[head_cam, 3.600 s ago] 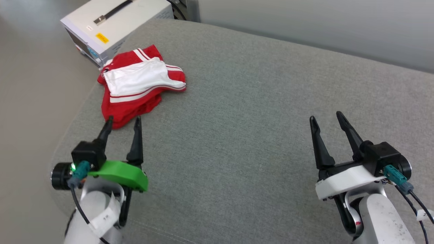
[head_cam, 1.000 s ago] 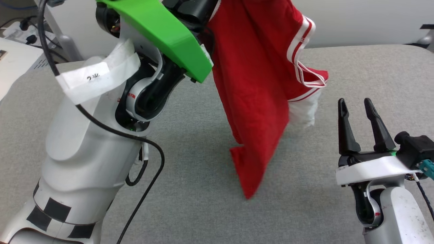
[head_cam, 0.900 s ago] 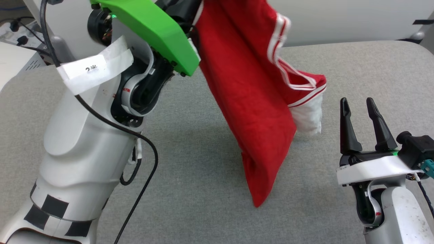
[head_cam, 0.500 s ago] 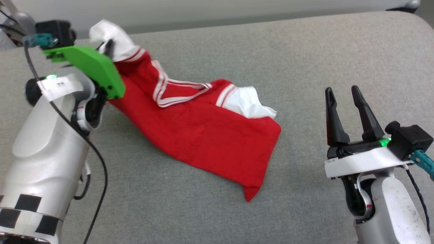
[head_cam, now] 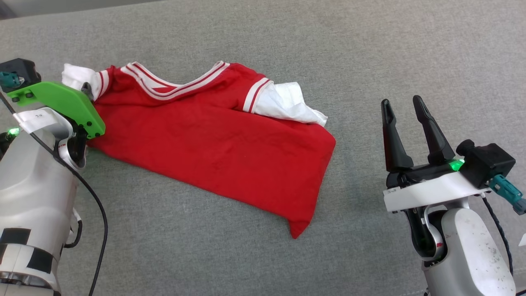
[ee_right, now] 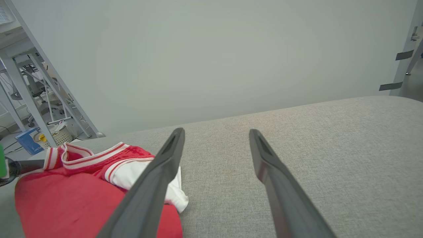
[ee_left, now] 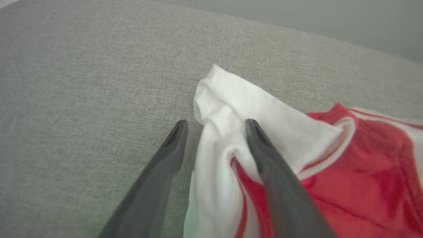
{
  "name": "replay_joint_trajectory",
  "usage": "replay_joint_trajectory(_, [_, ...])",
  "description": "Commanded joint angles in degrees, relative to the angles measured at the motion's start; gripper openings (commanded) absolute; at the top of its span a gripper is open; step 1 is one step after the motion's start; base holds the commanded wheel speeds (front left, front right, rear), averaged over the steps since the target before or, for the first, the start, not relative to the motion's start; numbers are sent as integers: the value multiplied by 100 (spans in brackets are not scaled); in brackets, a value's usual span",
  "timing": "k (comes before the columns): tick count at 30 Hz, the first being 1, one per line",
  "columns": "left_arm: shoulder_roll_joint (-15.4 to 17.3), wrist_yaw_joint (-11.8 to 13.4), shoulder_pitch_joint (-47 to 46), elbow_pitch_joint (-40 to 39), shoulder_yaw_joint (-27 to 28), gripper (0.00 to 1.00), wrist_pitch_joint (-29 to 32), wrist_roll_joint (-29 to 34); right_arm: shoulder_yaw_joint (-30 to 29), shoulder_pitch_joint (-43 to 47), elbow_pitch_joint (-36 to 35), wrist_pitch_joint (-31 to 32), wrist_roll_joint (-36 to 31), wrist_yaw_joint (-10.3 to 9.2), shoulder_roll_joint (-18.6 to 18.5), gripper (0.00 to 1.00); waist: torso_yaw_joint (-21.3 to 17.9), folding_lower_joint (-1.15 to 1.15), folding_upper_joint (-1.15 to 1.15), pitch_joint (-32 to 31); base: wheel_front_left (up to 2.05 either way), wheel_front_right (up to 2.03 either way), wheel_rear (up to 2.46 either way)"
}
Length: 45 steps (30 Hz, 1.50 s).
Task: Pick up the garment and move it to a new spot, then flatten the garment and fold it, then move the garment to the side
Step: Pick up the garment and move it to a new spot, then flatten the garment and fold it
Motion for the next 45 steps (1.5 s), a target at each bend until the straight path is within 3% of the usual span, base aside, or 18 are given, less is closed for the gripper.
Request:
replay_joint_trajectory(1, [-5, -34, -139, 67, 2, 100, -154, 40, -14, -108, 14, -26, -12, 39, -18, 100, 76, -1, 69, -40, 0, 0, 0])
replay_joint_trajectory(10, [-38, -589, -339, 10, -353, 100, -1400, 484, -219, -2, 113, -26, -202, 39, -18, 100, 498, -1, 69, -526, 0, 0, 0])
replay_joint_trajectory(16, [-22, -885, 117, -847, -561, 100, -1842, 890, -455, 208, 169, -26, -393, 39, -18, 100, 830, -1, 69, -1048, 0, 0, 0])
replay_joint_trajectory(22, [4, -652, 1527, -3097, -52, 100, -1853, 1629, -664, 471, 182, -26, -597, 39, -18, 100, 1127, -1, 69, -1430, 0, 0, 0])
replay_joint_trajectory(30, [-505, -310, 3610, -5122, 645, 100, -1854, 2498, -715, 772, 174, -26, -749, 39, -18, 100, 1325, -1, 69, -1738, 0, 0, 0])
replay_joint_trajectory(36, [-977, -361, 4515, -5628, 956, 100, -1855, 2995, -706, 903, 207, -26, -751, 39, -18, 100, 1369, -1, 69, -1831, 0, 0, 0])
replay_joint_trajectory(45, [-1459, -648, 4809, -5794, 1294, 100, -1855, 3387, -758, 891, 463, 17, -959, 39, -18, 100, 1579, -1, 69, -1627, 0, 0, 0])
